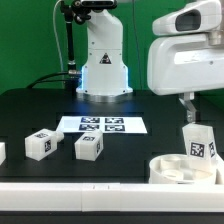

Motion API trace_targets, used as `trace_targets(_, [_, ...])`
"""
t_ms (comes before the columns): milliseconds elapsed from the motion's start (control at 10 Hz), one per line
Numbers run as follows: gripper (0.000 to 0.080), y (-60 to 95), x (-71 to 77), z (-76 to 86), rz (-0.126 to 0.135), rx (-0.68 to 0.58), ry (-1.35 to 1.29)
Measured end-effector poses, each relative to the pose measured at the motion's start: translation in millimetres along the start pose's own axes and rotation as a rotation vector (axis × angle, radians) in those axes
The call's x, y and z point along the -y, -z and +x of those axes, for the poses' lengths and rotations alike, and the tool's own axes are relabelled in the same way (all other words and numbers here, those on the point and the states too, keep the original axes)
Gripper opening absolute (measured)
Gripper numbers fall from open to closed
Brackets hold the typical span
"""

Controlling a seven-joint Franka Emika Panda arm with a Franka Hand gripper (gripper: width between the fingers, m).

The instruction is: Assemble stool

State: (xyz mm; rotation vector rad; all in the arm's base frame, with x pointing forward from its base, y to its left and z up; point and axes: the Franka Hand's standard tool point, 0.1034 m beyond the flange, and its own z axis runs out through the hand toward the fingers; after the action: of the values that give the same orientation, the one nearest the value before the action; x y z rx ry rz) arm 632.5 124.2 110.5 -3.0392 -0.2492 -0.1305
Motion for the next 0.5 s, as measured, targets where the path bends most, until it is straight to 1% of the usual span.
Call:
trace_targets(100, [0.0649, -0.1, -0.2, 0.0, 0.0, 0.0, 0.048])
trace_targets(200, [0.0649, -1.1, -1.7, -0.7, -0.003, 0.001, 0.154])
trace_targets(300, [0.0649, -5.5, -3.5, -3.4, -0.011, 0.007, 0.27])
trace_targets(400, [0.0649, -9.2, -3.8, -5.4, -0.015, 0.012, 0.325])
trace_targets(500, [0.0649, -12.5, -2.1, -7.0, -0.027, 0.015, 0.357])
